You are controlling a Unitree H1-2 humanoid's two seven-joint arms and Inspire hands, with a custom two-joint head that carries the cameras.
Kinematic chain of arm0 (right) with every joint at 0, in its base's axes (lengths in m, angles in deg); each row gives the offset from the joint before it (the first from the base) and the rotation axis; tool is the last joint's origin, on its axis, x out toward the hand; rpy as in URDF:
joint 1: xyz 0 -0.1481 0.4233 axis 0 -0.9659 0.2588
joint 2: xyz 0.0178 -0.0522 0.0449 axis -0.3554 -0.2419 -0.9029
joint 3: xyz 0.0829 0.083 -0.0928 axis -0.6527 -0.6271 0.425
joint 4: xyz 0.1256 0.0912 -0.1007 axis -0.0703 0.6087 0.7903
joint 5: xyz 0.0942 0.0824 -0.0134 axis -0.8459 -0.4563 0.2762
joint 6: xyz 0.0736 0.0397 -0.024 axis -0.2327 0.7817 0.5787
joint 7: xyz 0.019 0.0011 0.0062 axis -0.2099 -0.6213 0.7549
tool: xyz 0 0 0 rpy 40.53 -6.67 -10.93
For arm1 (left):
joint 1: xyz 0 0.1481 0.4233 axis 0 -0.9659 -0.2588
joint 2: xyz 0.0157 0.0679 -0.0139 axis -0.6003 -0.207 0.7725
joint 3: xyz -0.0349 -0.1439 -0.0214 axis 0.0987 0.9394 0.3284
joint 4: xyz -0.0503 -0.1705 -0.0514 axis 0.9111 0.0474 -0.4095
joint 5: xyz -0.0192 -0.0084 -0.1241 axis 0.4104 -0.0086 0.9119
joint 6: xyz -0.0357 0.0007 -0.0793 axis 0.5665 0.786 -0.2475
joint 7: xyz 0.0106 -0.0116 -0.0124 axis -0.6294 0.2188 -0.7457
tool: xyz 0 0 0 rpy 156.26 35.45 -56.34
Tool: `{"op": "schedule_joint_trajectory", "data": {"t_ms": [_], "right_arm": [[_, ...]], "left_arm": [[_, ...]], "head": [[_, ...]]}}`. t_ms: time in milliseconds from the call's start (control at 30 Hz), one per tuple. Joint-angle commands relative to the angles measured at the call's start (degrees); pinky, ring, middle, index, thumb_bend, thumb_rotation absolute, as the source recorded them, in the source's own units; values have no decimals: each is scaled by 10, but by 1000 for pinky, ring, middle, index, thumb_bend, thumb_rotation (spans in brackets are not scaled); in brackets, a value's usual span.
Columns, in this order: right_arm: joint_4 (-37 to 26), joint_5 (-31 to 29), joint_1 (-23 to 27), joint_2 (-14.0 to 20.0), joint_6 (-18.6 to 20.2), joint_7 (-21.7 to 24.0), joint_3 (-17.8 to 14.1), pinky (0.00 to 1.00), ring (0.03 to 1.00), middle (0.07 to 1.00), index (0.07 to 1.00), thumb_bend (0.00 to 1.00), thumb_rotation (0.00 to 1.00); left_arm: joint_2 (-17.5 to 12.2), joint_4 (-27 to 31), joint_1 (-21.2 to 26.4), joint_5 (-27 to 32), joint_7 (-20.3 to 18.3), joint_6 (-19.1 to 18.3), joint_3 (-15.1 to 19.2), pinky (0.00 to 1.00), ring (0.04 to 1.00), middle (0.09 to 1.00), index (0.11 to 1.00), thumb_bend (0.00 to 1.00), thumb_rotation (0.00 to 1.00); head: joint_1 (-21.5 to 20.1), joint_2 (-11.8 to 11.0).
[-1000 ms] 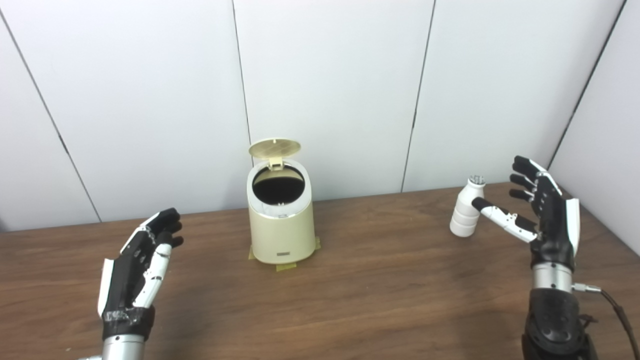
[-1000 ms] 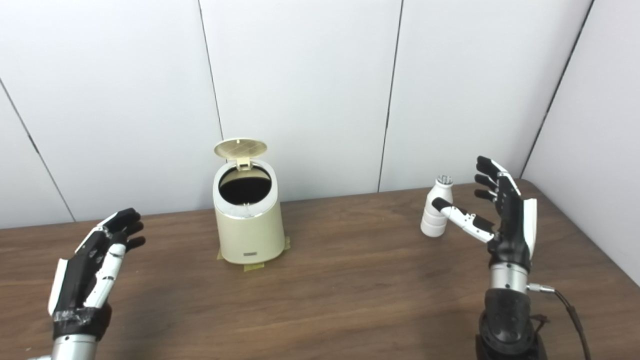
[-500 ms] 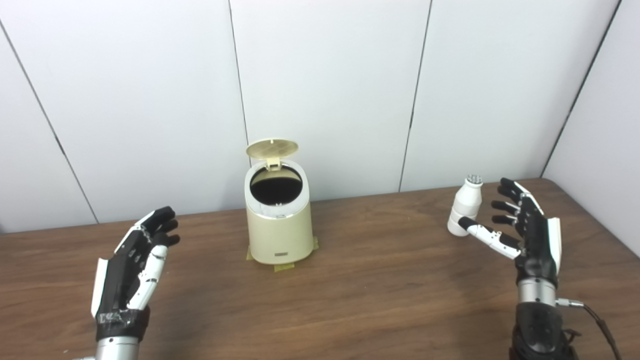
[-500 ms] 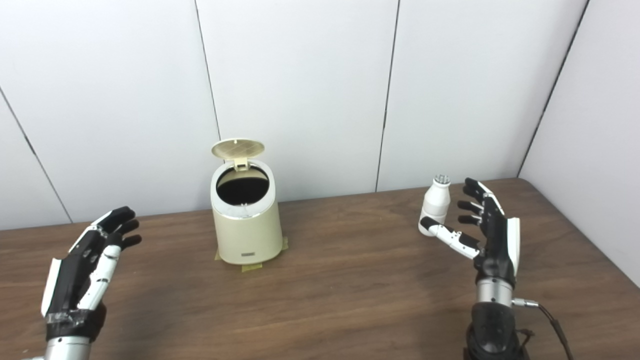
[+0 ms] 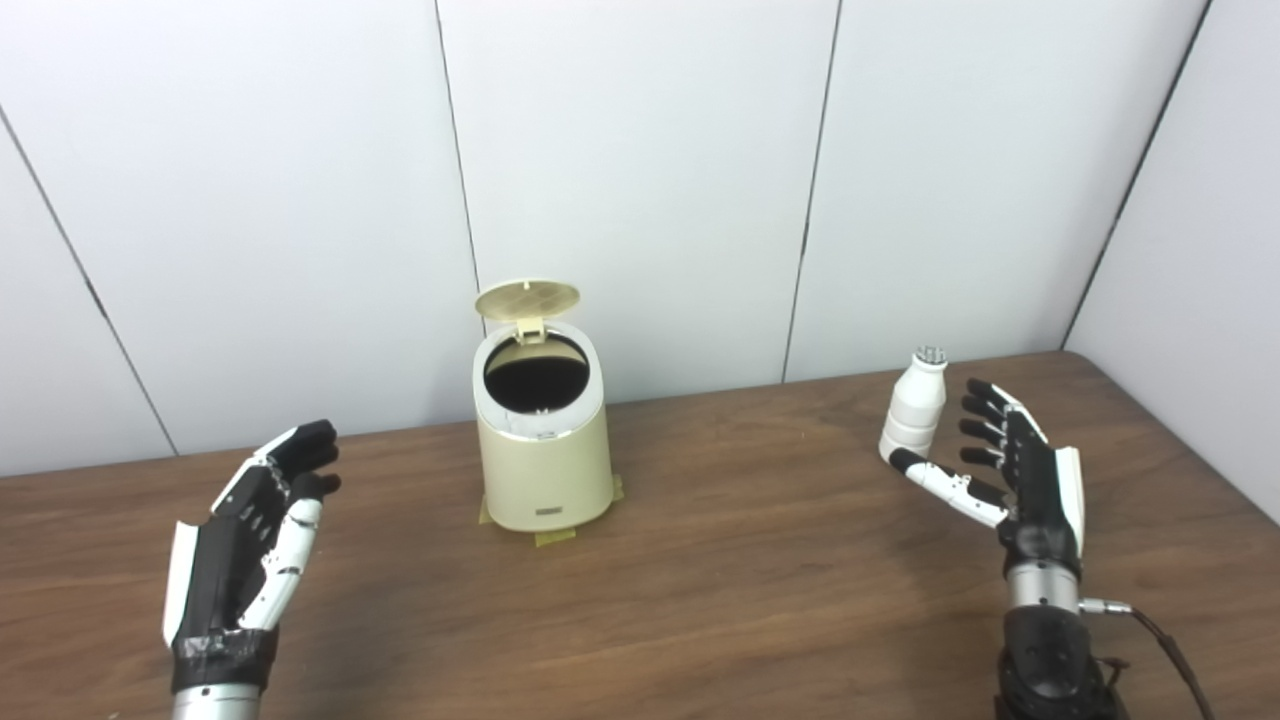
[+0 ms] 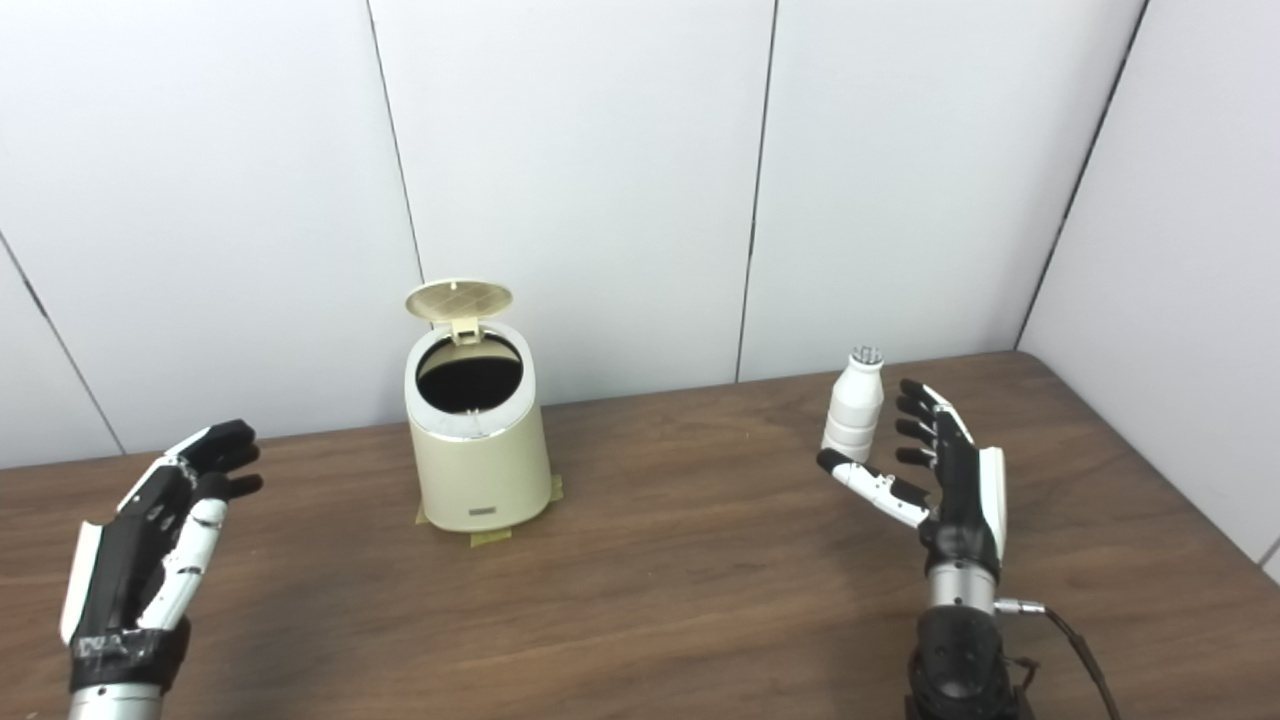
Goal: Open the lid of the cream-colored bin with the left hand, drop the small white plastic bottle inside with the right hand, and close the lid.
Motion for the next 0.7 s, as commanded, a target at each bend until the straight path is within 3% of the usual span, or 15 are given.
{"op": "schedule_joint_trajectory", "data": {"t_ms": [0,200,367,500,667], "right_arm": [[-11,9,28,5,-2,-17,-1,657,767,808,823,868,304],[-6,18,34,6,12,-25,3,601,732,814,843,851,276],[7,15,43,3,1,-34,6,639,767,822,855,802,216],[20,20,51,0,8,-43,11,685,797,834,858,808,247],[22,29,56,1,21,-51,16,680,790,825,852,824,292]], "left_arm": [[-7,8,23,5,0,20,1,752,815,817,791,361,548],[-10,10,23,15,-2,18,4,753,817,820,790,352,541],[-18,6,26,34,-11,22,8,745,810,817,793,329,506],[-18,14,26,36,-5,6,12,766,816,819,793,363,530],[-18,27,27,47,-6,-6,13,754,812,820,797,316,499]], "head": [[-2,1],[-23,3],[-53,3],[-74,2],[-80,3]]}}
